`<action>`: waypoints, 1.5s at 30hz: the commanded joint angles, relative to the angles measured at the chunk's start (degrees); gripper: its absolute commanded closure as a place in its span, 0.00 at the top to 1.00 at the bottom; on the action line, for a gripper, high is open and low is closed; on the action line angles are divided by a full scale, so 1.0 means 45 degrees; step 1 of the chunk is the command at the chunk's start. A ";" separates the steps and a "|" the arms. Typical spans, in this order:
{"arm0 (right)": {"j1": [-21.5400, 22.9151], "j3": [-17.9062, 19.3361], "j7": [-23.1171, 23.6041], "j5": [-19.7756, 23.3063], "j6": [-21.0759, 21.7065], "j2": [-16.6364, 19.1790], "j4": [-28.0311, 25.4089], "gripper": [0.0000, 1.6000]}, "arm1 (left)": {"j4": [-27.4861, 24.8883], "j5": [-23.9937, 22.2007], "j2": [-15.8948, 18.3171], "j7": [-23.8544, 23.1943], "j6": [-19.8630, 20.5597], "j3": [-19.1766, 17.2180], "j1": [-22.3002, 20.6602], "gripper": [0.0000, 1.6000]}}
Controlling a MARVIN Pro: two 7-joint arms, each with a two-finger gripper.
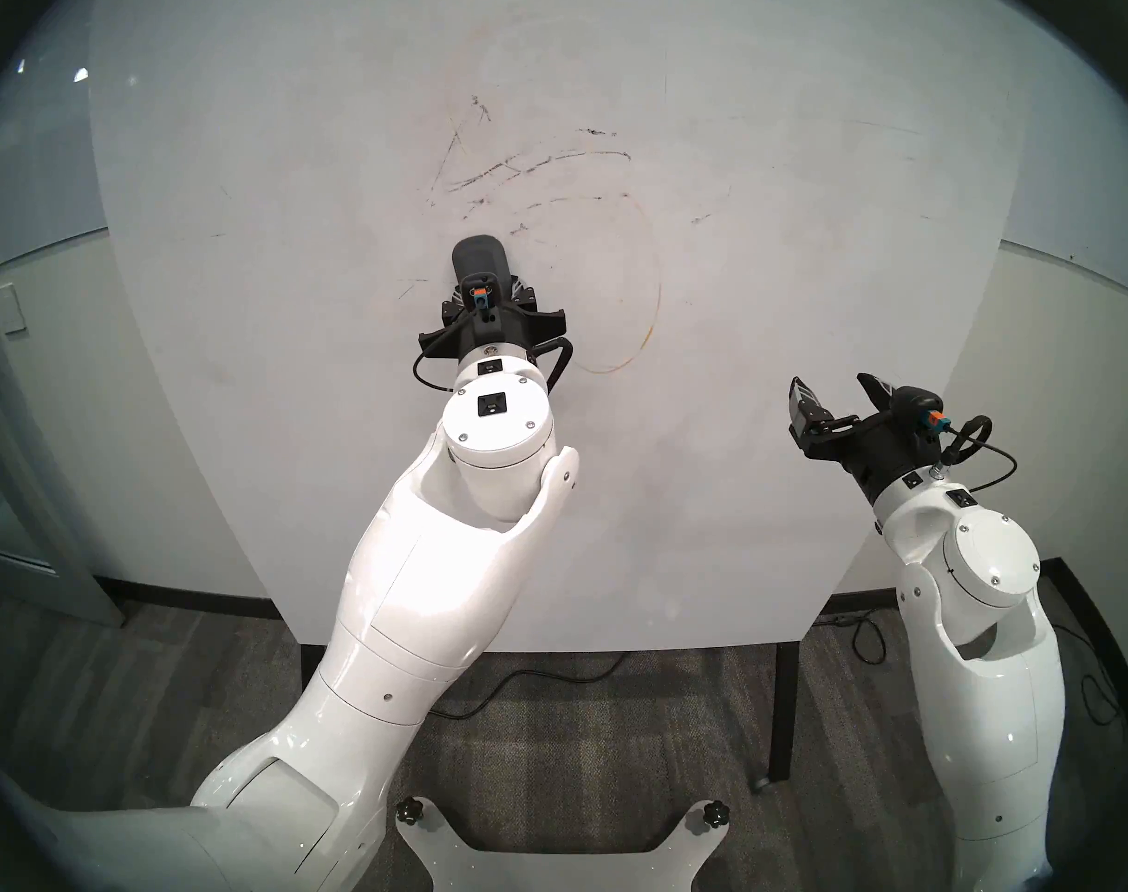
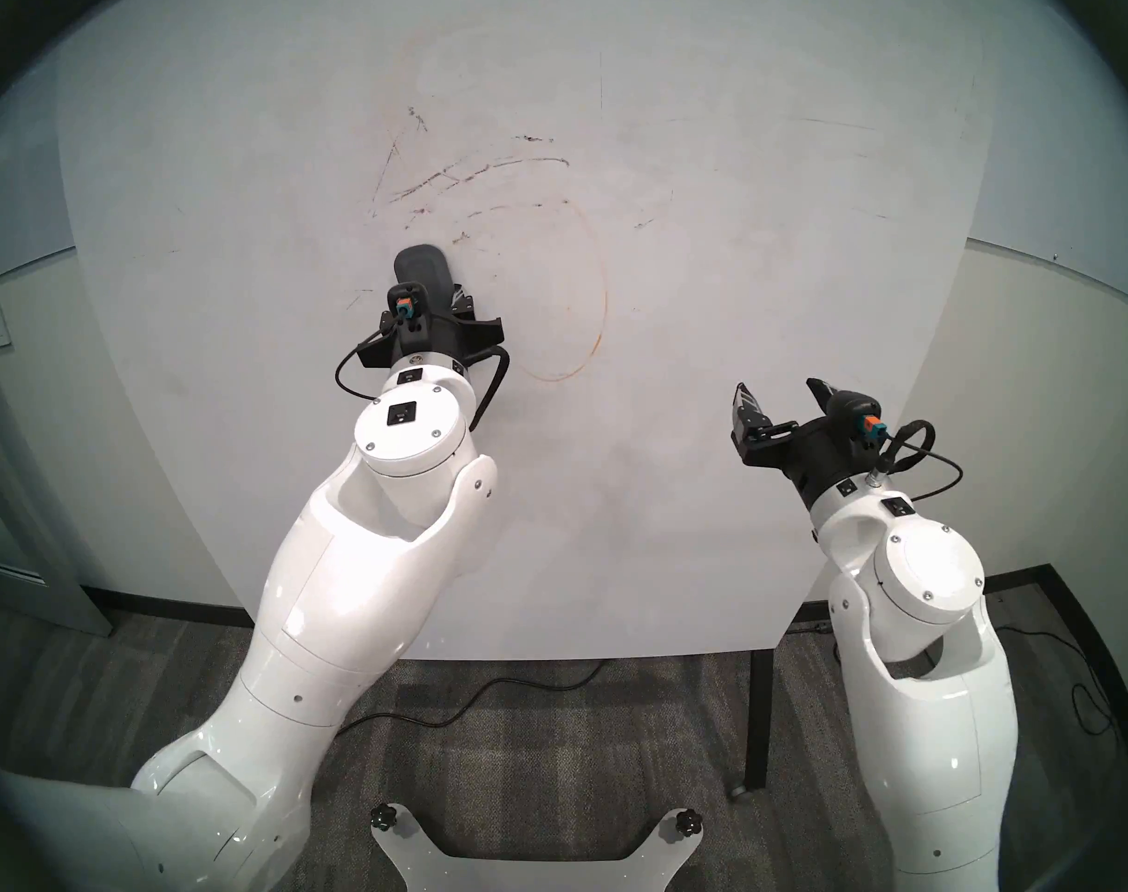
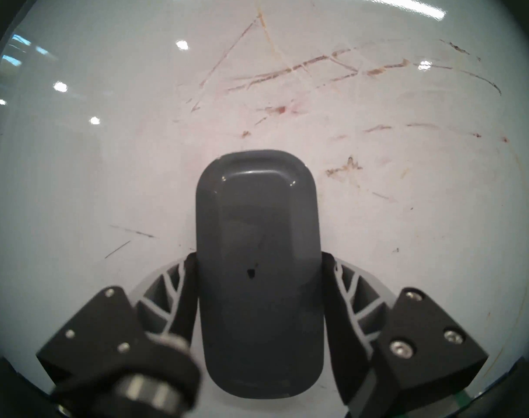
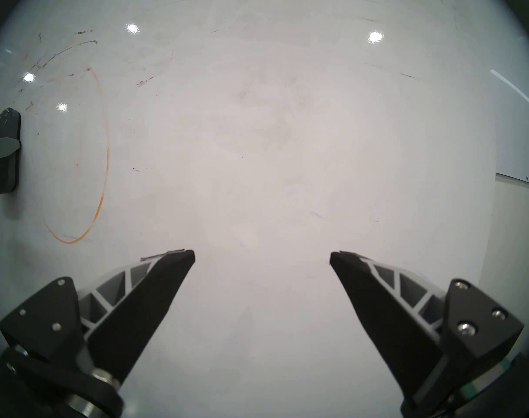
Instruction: Erase all marks on the whiteboard with the eraser
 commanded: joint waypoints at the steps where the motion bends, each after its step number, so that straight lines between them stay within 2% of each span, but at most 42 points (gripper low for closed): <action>1: 0.0093 -0.0033 0.0024 -0.0013 -0.0116 0.0005 -0.0288 1.00 | 0.0367 0.0082 -0.0082 -0.0068 -0.0313 0.0334 0.0171 0.00; 12: 0.0092 -0.0033 0.0023 -0.0013 -0.0117 0.0005 -0.0289 1.00 | 0.1222 0.0318 -0.0269 -0.0082 -0.1040 0.0869 0.0161 0.00; 23: 0.0093 -0.0033 0.0023 -0.0011 -0.0115 0.0006 -0.0288 1.00 | 0.2666 0.0419 -0.0800 -0.0037 -0.1914 0.1106 -0.0161 0.00; 45: 0.0098 -0.0033 0.0024 -0.0007 -0.0106 0.0008 -0.0281 1.00 | 0.3298 0.0369 -0.1193 0.0203 -0.2458 0.2026 -0.0016 0.00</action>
